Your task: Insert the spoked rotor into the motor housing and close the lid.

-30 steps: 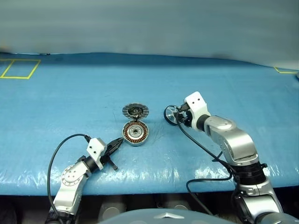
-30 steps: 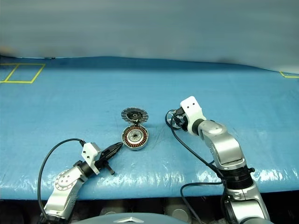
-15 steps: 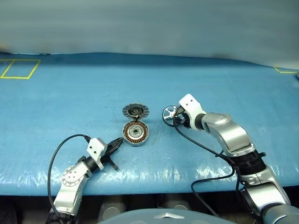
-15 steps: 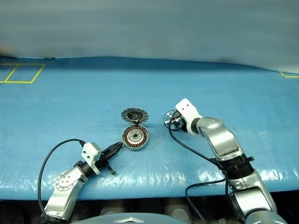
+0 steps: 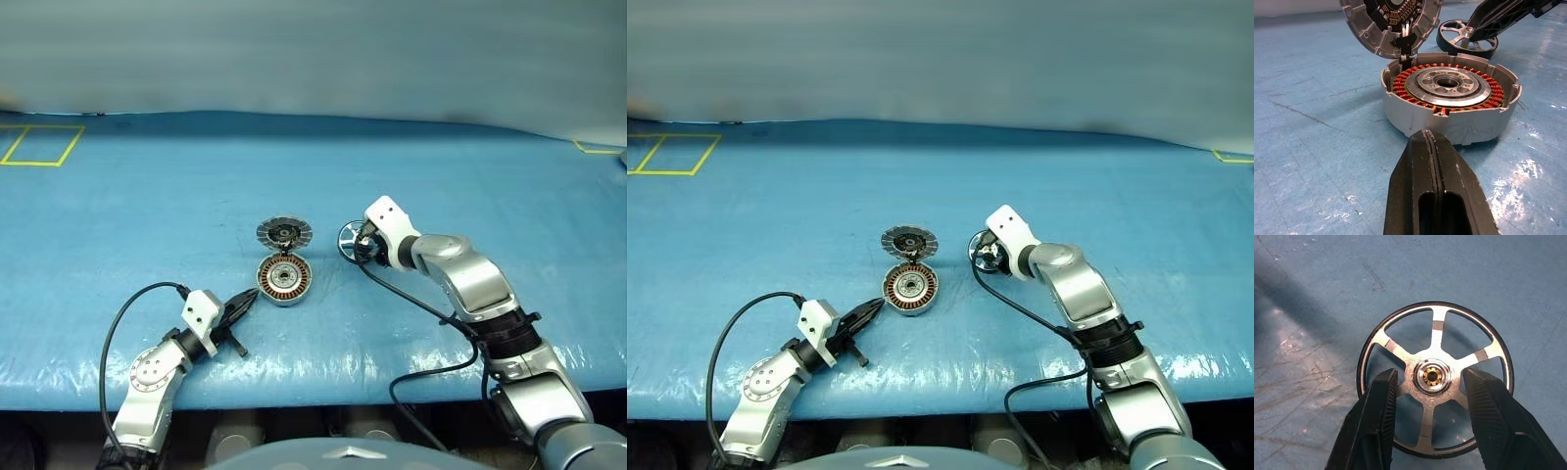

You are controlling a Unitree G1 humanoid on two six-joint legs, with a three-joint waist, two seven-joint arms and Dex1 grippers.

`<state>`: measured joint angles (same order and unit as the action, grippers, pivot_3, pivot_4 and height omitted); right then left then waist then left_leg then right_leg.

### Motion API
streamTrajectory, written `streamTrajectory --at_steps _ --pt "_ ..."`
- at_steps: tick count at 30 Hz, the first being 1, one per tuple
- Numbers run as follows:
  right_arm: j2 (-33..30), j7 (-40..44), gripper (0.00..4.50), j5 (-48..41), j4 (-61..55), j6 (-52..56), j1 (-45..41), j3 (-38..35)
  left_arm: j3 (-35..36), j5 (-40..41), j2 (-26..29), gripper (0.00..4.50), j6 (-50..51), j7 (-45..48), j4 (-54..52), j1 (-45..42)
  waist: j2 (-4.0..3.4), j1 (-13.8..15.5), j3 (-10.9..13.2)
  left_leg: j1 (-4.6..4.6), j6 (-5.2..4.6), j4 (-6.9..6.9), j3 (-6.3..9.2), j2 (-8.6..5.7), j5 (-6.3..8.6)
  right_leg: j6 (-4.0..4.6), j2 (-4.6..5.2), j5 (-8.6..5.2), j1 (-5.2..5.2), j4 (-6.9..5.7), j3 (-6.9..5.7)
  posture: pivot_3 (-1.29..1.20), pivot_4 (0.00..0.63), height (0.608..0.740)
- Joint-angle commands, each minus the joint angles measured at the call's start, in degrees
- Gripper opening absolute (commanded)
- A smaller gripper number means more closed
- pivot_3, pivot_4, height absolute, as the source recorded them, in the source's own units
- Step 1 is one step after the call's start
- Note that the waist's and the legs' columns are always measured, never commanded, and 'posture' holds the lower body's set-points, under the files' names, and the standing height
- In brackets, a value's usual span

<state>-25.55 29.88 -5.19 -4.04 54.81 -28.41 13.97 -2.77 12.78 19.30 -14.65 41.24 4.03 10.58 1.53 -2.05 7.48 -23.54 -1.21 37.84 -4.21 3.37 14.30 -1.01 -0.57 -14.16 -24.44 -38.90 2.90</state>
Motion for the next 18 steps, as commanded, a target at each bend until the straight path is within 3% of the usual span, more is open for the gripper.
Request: streamTrajectory --at_steps 1,7,10,11,18 --pt "0.57 -0.64 2.21 -0.34 0.02 4.46 1.63 0.31 0.25 0.0 -0.04 0.0 -1.16 -0.02 0.31 0.45 0.03 0.02 -0.03 0.01 0.0 0.0 0.0 0.0 0.0 0.0 0.0 0.0 0.01 0.0 0.0 0.0 0.15 0.74" --pt "0.39 -1.19 2.21 0.57 -1.28 5.21 2.29 1.85 0.18 -0.08 -0.05 0.0 -1.73 0.16 1.15 0.11 0.03 0.08 -0.1 0.03 0.0 -0.01 0.02 0.0 0.0 0.01 0.0 0.0 0.03 0.0 -0.02 0.0 0.15 0.74" --pt "0.49 -1.55 1.38 0.69 -1.06 5.55 2.38 1.77 0.07 -0.09 -0.11 0.0 -1.88 0.21 1.23 0.1 0.11 0.07 -0.17 0.04 0.0 -0.01 0.01 0.0 0.0 0.01 0.0 0.0 0.04 0.0 -0.01 0.0 0.15 0.74" --pt "0.52 -1.65 1.33 0.72 -1.14 5.68 2.5 1.75 0.04 -0.09 -0.12 0.0 -1.9 0.23 1.24 0.11 0.12 0.05 -0.19 0.08 0.0 0.0 0.02 0.0 0.0 0.01 0.0 0.0 0.08 0.01 -0.02 0.0 0.15 0.74" --pt "-1.17 -2.77 1.33 2.25 -6.45 4.16 3.99 2.34 0.1 -0.06 -0.1 0.0 -1.83 0.18 1.21 0.34 0.15 0.1 -0.23 0.13 -0.01 0.0 -0.02 0.0 0.01 -0.03 0.03 -0.04 0.12 0.01 0.0 0.0 0.15 0.74"
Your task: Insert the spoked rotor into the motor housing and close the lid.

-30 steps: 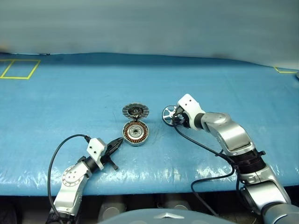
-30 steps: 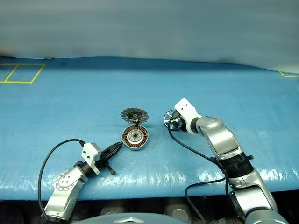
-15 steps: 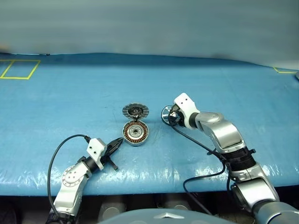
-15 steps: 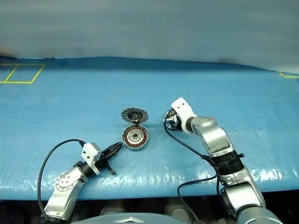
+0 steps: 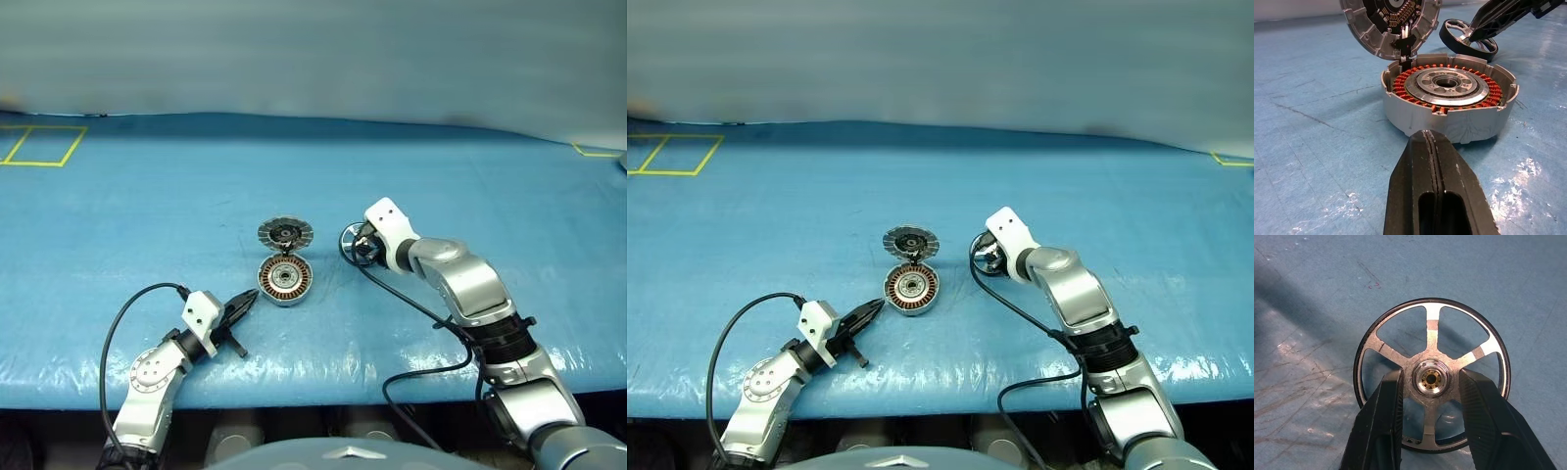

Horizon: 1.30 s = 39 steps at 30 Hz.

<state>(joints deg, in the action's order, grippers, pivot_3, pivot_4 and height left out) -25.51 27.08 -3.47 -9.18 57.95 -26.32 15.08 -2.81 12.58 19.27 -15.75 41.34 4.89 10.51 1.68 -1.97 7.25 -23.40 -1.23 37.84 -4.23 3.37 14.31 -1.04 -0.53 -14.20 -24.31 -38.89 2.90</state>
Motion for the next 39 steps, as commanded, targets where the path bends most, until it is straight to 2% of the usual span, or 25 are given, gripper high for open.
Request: streamTrajectory --at_steps 1,3,9,11,16,24,33,39 --pt "-1.36 0.14 1.33 0.42 -2.13 1.07 2.02 0.95 0.15 0.15 -0.07 0.0 -0.71 0.06 0.29 0.46 0.0 0.07 0.0 -0.01 0.0 -0.01 0.01 0.0 0.0 0.02 0.0 0.0 0.0 0.0 -0.01 0.0 0.15 0.74" --pt "-2.19 1.29 1.33 -0.69 -5.68 1.41 2.22 -0.15 0.22 0.16 0.0 0.0 -0.75 0.06 0.2 0.6 -0.02 0.1 0.01 -0.05 0.0 -0.01 0.02 0.0 0.0 0.02 0.0 0.0 -0.06 0.0 -0.01 0.0 0.15 0.74" --pt "-11.88 15.19 1.33 -9.86 -23.26 1.81 2.25 1.13 0.24 0.41 0.38 0.0 -0.74 0.54 0.19 0.6 -0.32 0.04 0.21 -0.19 -0.02 -0.02 0.01 0.0 0.01 -0.02 0.01 -0.01 -0.21 0.01 0.0 0.0 0.15 0.74" --pt "-13.1 17.76 1.33 -12.19 -26.06 0.85 2.04 1.71 0.28 0.46 0.46 0.0 -0.63 0.61 0.15 0.43 -0.3 -0.01 0.22 -0.18 -0.03 -0.02 0.05 0.0 0.02 -0.17 0.0 -0.11 -0.19 0.02 -0.03 0.0 0.15 0.74" --pt "-6.85 16.16 1.33 -15.96 -29.26 0.94 -0.06 3.46 0.34 0.64 0.56 0.0 -0.59 0.85 -0.08 0.27 -0.3 -0.17 0.23 -0.17 -0.02 0.0 0.07 0.05 0.01 -0.18 -0.05 -0.12 -0.19 0.01 -0.03 0.0 0.15 0.74" --pt "1.06 9.22 1.33 -10.6 -22.12 -1.35 -2.95 13.08 0.18 1.42 0.06 0.0 -0.8 1.24 -1.48 0.61 -0.27 -0.1 0.23 -0.22 -0.03 0.03 0.03 0.0 0.02 0.03 0.03 0.03 -0.2 0.04 -0.04 0.0 0.15 0.74" --pt "4.2 6.18 1.33 -8.39 -15.93 -2.85 -4.0 12.58 0.18 5.11 -0.68 0.0 0.72 2.95 -3.43 1.32 -0.27 -0.08 0.24 -0.22 -0.03 0.03 0.03 0.01 0.02 0.05 0.01 0.04 -0.21 0.04 -0.05 0.0 0.15 0.74" --pt "2.72 6.82 1.33 -7.78 -15.66 -2.04 -4.39 13.36 0.0 6.35 -1.2 0.0 0.4 3.74 -4.37 1.97 -0.27 -0.1 0.24 -0.23 -0.04 0.03 0.02 0.01 0.02 0.04 0.02 0.04 -0.21 0.04 -0.04 0.0 0.15 0.74"
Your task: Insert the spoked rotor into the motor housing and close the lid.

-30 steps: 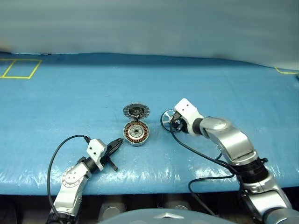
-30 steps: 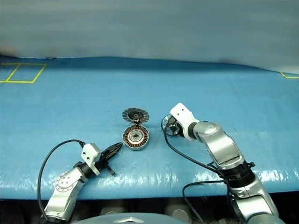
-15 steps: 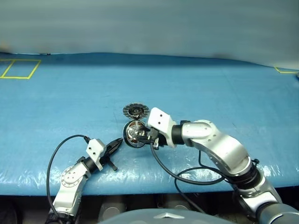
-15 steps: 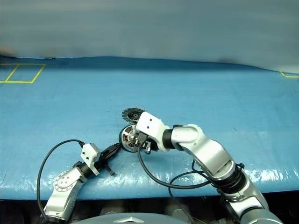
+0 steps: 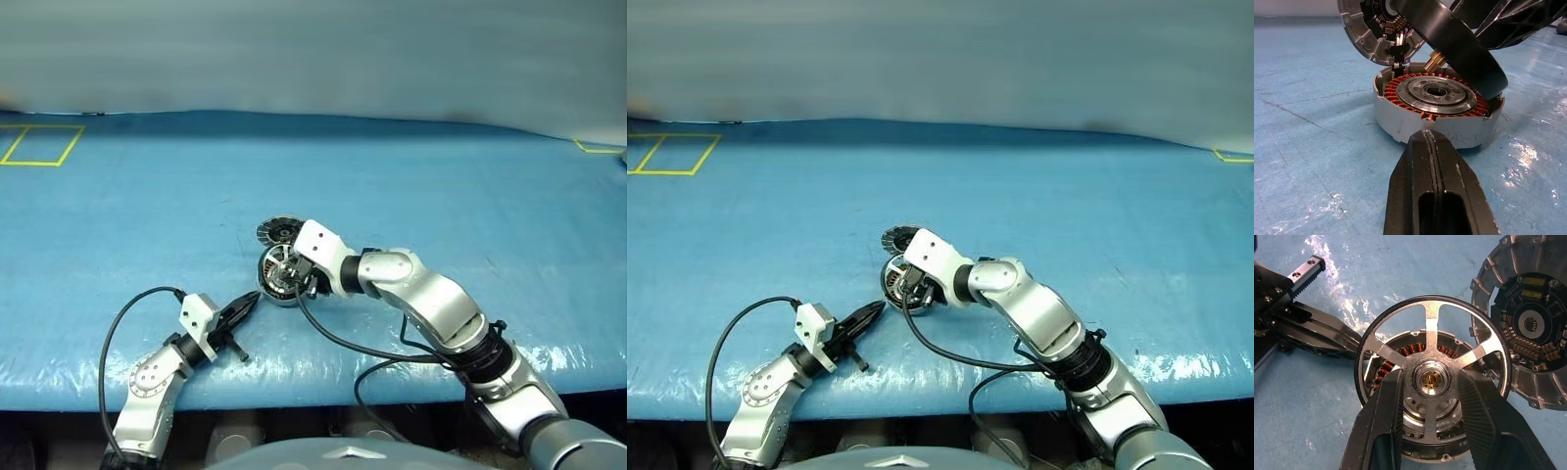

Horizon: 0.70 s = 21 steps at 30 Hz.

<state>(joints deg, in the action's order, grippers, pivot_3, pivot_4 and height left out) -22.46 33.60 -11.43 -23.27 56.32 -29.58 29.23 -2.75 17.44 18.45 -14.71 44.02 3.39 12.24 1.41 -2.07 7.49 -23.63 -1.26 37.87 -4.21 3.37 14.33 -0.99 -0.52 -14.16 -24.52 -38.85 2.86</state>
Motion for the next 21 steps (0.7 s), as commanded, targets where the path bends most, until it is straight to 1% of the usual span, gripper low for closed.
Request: streamTrajectory --at_steps 1,8,14,16,18,20,21 --pt "-0.67 0.54 1.33 0.14 -1.76 -0.23 -1.21 -0.65 -0.1 1.45 -0.38 0.0 -0.61 1.02 -3.07 0.34 0.0 0.0 0.0 0.0 0.0 0.0 0.0 0.0 0.0 0.0 0.0 0.0 0.0 0.0 0.0 0.0 0.15 0.74" --pt "-2.62 1.76 1.33 0.19 -2.36 0.57 -1.04 0.38 -0.34 1.36 -0.45 0.0 0.18 1.3 -3.99 0.78 0.0 0.0 0.0 0.01 0.0 0.0 0.01 0.0 0.0 0.0 0.0 -0.01 0.0 0.0 0.0 0.0 0.15 0.74" --pt "-3.07 2.79 1.33 -0.52 -1.94 1.05 -1.08 0.63 -0.66 1.04 -0.26 0.0 0.8 1.38 -4.39 0.92 0.0 0.02 0.0 0.0 0.0 0.0 0.01 0.0 0.0 0.0 -0.01 -0.01 0.0 0.0 0.0 0.0 0.15 0.74" --pt "-2.79 2.88 2.05 -0.53 -1.48 0.89 -0.78 0.9 -0.77 0.89 -0.19 0.0 0.97 1.33 -4.55 0.97 0.0 0.02 0.0 0.0 0.0 0.0 0.01 0.0 0.0 0.0 -0.01 0.0 0.0 0.0 0.0 0.0 0.15 0.74" --pt "-2.08 2.07 2.59 -0.09 -1.42 0.66 -0.53 0.85 -0.81 0.78 -0.16 0.0 1.06 1.25 -4.72 1.05 0.0 0.01 0.0 0.0 0.0 0.0 0.01 0.0 0.0 0.0 0.0 -0.01 0.0 0.0 0.0 0.0 0.15 0.74" --pt "-1.3 1.1 3.24 0.11 -1.7 0.75 -0.6 0.34 -0.83 0.67 -0.14 0.0 1.19 1.19 -4.86 1.09 0.0 -0.01 0.0 0.0 0.0 0.0 0.01 0.0 0.0 0.0 -0.01 -0.01 0.0 0.0 0.0 0.0 0.15 0.74" --pt "-0.87 0.63 3.24 -0.04 -2.01 1.05 -0.74 -0.3 -0.82 0.63 -0.15 0.0 1.3 1.16 -4.96 1.13 0.0 -0.04 0.0 0.0 0.0 0.0 0.01 0.01 0.0 0.0 -0.01 -0.01 0.0 0.0 0.0 0.0 0.15 0.74"
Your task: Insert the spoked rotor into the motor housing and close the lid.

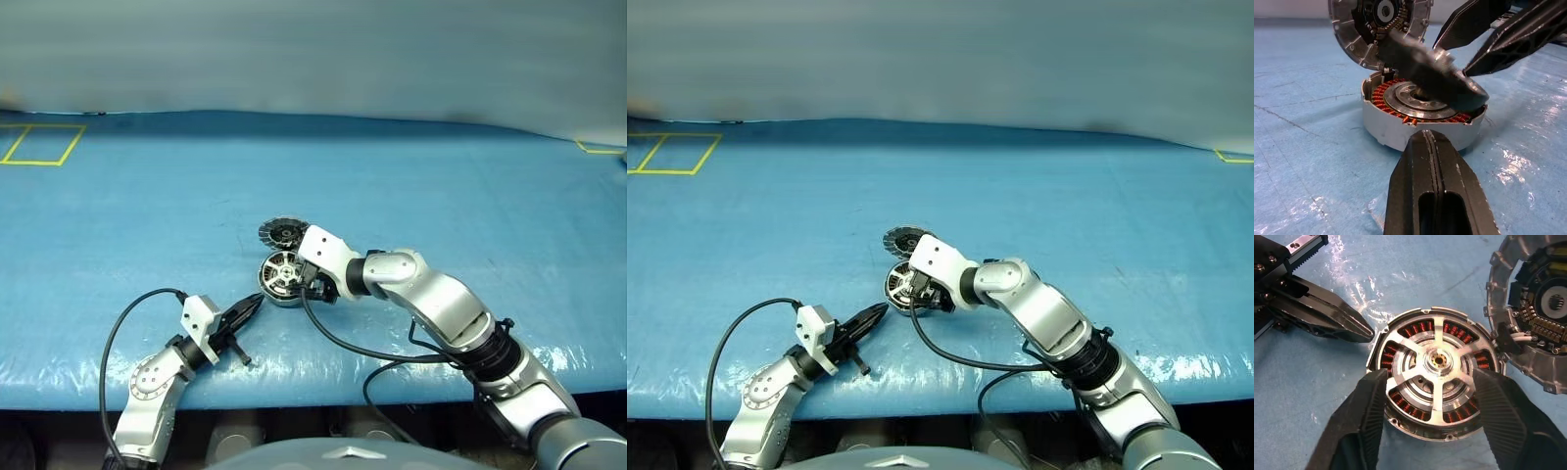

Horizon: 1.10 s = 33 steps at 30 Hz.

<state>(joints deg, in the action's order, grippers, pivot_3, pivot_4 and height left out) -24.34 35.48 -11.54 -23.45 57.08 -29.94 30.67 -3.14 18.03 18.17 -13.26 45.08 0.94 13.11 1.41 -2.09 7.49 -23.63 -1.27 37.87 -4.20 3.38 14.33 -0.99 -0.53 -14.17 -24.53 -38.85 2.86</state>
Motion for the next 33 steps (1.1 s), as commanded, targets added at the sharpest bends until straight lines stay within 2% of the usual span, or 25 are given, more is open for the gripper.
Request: streamTrajectory --at_steps 1,5,7,16,23,33 --pt "1.26 -1.54 3.24 -0.09 -2.02 0.53 -0.49 -2.17 -0.43 0.02 0.13 0.0 -0.08 0.08 -2.58 0.28 0.0 -0.04 0.0 0.0 0.0 0.0 -0.01 0.01 0.0 0.0 -0.01 0.0 0.0 0.0 0.0 0.0 0.15 0.74" --pt "3.16 -3.59 3.24 -0.79 -2.61 1.58 0.01 -4.88 -0.46 -0.15 0.19 0.0 0.15 -0.03 -2.69 0.33 0.0 0.02 0.0 -0.01 0.0 0.0 0.0 0.0 0.0 0.0 0.0 0.0 -0.01 0.0 0.0 0.0 0.15 0.74" --pt "4.42 -4.68 2.86 -1.36 -2.63 2.14 0.92 -6.17 -0.48 -0.08 0.2 0.0 0.23 0.03 -2.74 0.34 0.0 0.01 0.0 -0.01 0.0 0.0 -0.01 0.0 0.0 -0.01 0.0 0.0 0.0 0.0 0.01 0.0 0.15 0.74" --pt "8.56 -7.42 0.02 -2.47 -0.02 0.8 6.22 -7.28 -0.55 -0.21 0.29 0.0 0.47 0.03 -2.65 0.07 0.0 -0.04 0.0 0.0 0.0 0.0 -0.01 0.01 0.0 -0.06 -0.01 -0.03 0.0 0.0 0.02 0.0 0.15 0.74" --pt "8.89 -8.8 0.02 -0.67 3.76 -2.01 8.35 -5.91 -0.5 -0.31 0.39 0.0 0.76 -0.27 -3.09 0.12 0.0 -0.01 0.0 -0.01 0.0 0.0 -0.02 0.0 0.0 -0.13 -0.01 -0.07 0.0 0.0 0.02 0.0 0.15 0.74" --pt "9.47 -9.24 0.02 -0.78 3.46 -1.73 10.33 -4.94 -0.52 -0.53 0.35 0.0 1.43 -0.67 -3.94 0.56 0.01 -0.03 -0.01 0.03 0.0 0.0 -0.02 0.0 0.0 -0.21 -0.01 -0.12 0.03 0.0 0.03 0.0 0.15 0.74"
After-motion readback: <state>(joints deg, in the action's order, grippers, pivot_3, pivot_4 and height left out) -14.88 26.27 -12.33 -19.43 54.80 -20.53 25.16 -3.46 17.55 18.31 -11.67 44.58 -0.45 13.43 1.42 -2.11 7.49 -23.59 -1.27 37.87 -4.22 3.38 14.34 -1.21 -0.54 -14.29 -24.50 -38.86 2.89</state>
